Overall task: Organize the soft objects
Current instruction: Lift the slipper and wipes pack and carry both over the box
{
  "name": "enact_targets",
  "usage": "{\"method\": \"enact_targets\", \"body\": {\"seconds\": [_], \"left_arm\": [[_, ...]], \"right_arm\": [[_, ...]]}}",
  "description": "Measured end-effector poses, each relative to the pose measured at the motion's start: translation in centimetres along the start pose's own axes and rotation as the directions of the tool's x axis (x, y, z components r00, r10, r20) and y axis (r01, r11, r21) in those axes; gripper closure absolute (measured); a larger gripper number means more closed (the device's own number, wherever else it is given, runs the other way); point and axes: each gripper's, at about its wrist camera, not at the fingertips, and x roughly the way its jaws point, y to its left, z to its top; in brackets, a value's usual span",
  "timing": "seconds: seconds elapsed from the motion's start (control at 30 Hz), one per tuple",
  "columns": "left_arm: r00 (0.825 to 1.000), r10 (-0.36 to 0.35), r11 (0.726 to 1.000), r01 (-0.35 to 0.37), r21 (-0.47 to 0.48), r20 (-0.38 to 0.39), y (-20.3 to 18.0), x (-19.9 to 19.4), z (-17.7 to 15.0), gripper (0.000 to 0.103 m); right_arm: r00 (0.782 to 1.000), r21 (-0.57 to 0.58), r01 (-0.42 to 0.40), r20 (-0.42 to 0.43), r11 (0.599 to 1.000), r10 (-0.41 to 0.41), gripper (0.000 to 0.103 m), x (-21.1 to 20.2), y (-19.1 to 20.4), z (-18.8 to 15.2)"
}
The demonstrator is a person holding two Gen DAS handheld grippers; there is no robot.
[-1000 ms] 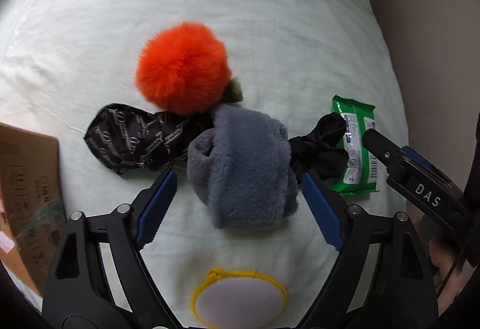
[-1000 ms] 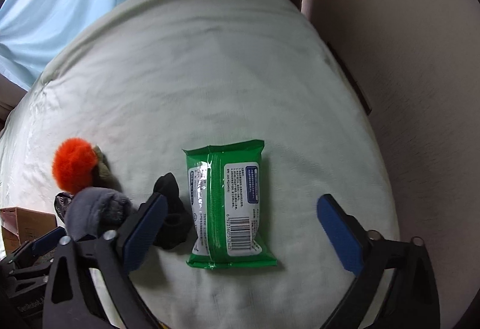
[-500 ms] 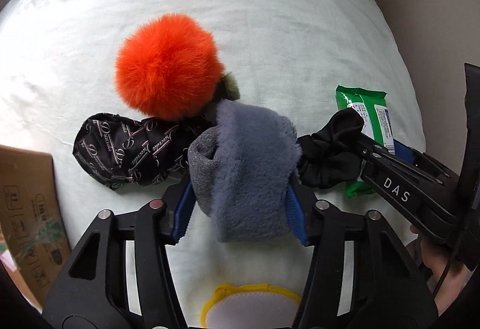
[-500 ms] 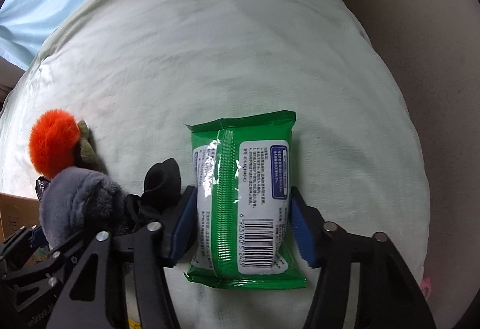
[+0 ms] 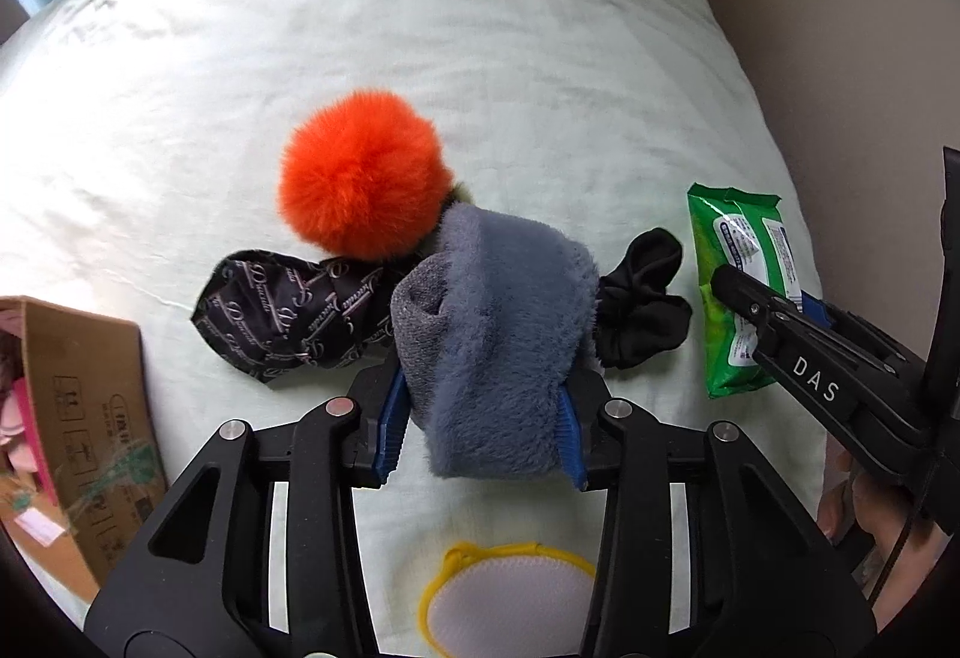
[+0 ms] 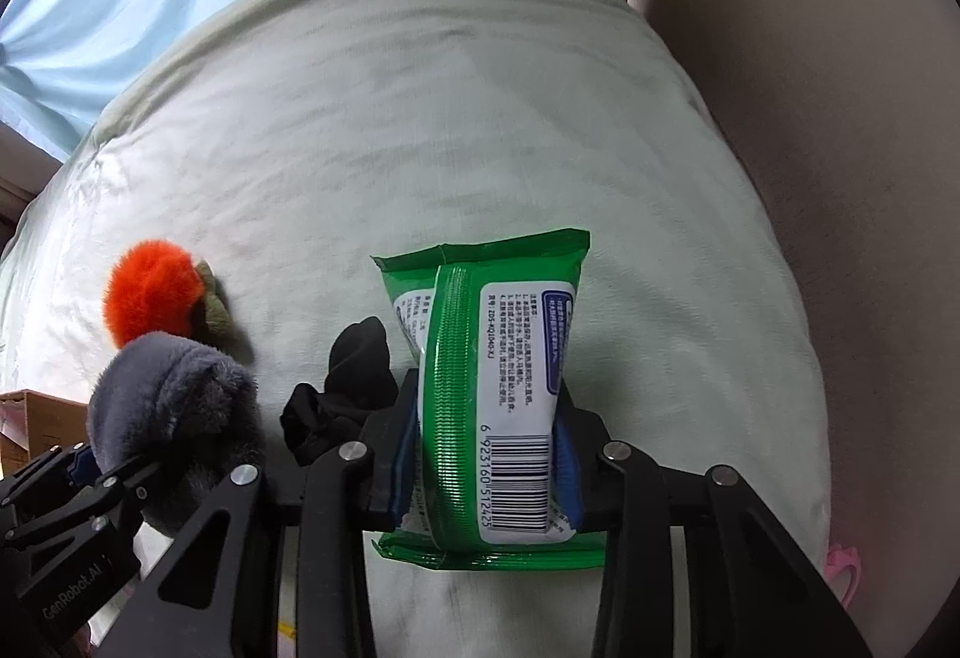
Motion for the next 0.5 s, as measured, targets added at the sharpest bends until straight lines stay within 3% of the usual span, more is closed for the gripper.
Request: {"method": "enact_targets", "body": {"seconds": [0.23,0.5], "left_arm": [[0.998,-0.018,1.000,0.018,0.000,0.062,0.4,-5.9,0.1,0.066],[0.984,-0.046,0.999,0.047,-0.003,0.172,1.1,-15.5,-0.9,0.066]], "right_arm": [[0.998,0.021,-0.006,0.057,1.000,0.004,0.069,-5.0,0.2,0.3],[0.989,0.039,-0.043,0.145,0.998,0.037,0.069,-14.8,2.1,-0.3]]}}
